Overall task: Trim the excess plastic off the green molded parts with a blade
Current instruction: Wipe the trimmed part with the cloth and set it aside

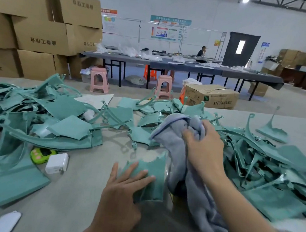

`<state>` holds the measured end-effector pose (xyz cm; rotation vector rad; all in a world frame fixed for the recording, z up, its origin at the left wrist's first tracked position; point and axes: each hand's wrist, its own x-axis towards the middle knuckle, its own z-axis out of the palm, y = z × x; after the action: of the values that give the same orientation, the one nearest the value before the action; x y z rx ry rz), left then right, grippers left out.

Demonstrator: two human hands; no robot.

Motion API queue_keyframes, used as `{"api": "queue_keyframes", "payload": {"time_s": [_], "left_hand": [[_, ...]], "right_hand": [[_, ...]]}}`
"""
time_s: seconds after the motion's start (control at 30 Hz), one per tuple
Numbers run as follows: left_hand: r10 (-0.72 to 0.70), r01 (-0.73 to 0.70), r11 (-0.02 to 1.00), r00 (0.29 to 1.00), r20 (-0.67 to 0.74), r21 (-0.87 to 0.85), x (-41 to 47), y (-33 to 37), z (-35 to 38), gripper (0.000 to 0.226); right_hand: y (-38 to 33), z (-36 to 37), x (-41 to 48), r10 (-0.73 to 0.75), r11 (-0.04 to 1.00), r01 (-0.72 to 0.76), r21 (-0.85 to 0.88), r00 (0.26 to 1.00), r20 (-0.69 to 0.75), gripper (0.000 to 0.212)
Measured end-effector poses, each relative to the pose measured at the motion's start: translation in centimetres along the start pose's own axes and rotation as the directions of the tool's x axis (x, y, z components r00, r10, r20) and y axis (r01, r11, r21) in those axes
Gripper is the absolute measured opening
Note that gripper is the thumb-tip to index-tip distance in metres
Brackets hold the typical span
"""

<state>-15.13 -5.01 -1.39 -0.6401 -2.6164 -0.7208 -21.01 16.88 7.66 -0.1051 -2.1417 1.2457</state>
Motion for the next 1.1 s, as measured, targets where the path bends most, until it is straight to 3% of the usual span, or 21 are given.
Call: {"api": "queue_keyframes", "payload": {"time_s": [0.1,0.2,0.27,0.37,0.43,0.5,0.57,0.63,0.7,0.73,0.83,0.9,0.97,1.03,1.1], "left_hand": [[-0.144,0.191,0.941,0.973,0.180,-0.278,-0.1,0.5,0.4,0.070],[-0.362,0.358,0.903,0.932,0.025,-0.239,-0.3,0.0,1.1,0.065],[-0.523,0.507,0.838,0.852,-0.033,-0.200,-0.6,-0.4,1.3,0.067],[-0.614,0.593,0.739,0.788,0.042,-0.320,-0.5,-0.7,1.7,0.067],[-0.679,0.592,0.541,0.727,0.104,-0.597,0.3,-0.4,1.2,0.066],[-0.747,0.533,0.216,0.630,0.214,-0.818,0.8,-0.3,0.8,0.058],[-0.727,0.477,-0.106,0.561,0.395,-0.873,1.0,-0.5,0.6,0.040],[-0.639,0.547,-0.268,0.515,0.572,-0.793,0.9,-0.6,0.1,0.035],[-0.644,0.600,-0.245,0.487,0.590,-0.762,0.7,-0.4,0.1,0.038],[-0.681,0.589,-0.172,0.508,0.527,-0.790,0.8,-0.3,0.3,0.039],[-0.776,0.577,0.182,0.582,0.244,-0.796,0.9,0.3,0.7,0.050],[-0.786,0.574,0.225,0.584,0.202,-0.788,0.9,0.7,0.6,0.052],[-0.767,0.560,0.264,0.616,0.182,-0.785,1.0,0.7,0.9,0.040],[-0.724,0.532,0.305,0.668,0.171,-0.790,1.1,0.8,1.0,0.022],[-0.696,0.522,0.360,0.702,0.149,-0.773,1.0,0.6,1.0,0.016]], "right_hand": [[0.6,1.4,-4.5,-0.178,0.969,0.215,-0.124,0.949,0.260,0.017],[2.8,3.4,-7.4,-0.183,0.806,0.453,-0.381,0.802,0.569,0.051],[3.9,4.1,-8.5,-0.160,0.747,0.508,-0.428,0.762,0.627,0.063],[4.2,4.3,-9.3,-0.194,0.728,0.534,-0.431,0.763,0.617,0.061],[3.6,4.3,-10.0,-0.250,0.738,0.550,-0.390,0.761,0.599,0.051],[2.8,4.1,-11.3,-0.295,0.763,0.572,-0.301,0.723,0.625,0.048],[2.2,3.7,-12.7,-0.322,0.789,0.587,-0.181,0.646,0.692,0.057],[2.1,3.1,-13.5,-0.362,0.793,0.603,-0.086,0.580,0.729,0.063],[2.5,2.9,-13.5,-0.414,0.787,0.617,-0.026,0.559,0.719,0.059],[2.8,2.9,-13.2,-0.434,0.788,0.615,-0.009,0.567,0.700,0.053],[4.0,3.5,-11.1,-0.481,0.767,0.633,-0.100,0.672,0.563,0.035],[4.7,4.1,-9.2,-0.482,0.739,0.599,-0.309,0.790,0.380,0.031],[5.1,4.7,-7.8,-0.436,0.732,0.521,-0.440,0.853,0.285,0.028],[5.5,5.5,-7.1,-0.398,0.733,0.491,-0.470,0.871,0.289,0.028],[5.8,5.7,-6.1,-0.254,0.831,0.342,-0.439,0.935,0.248,0.019]]}}
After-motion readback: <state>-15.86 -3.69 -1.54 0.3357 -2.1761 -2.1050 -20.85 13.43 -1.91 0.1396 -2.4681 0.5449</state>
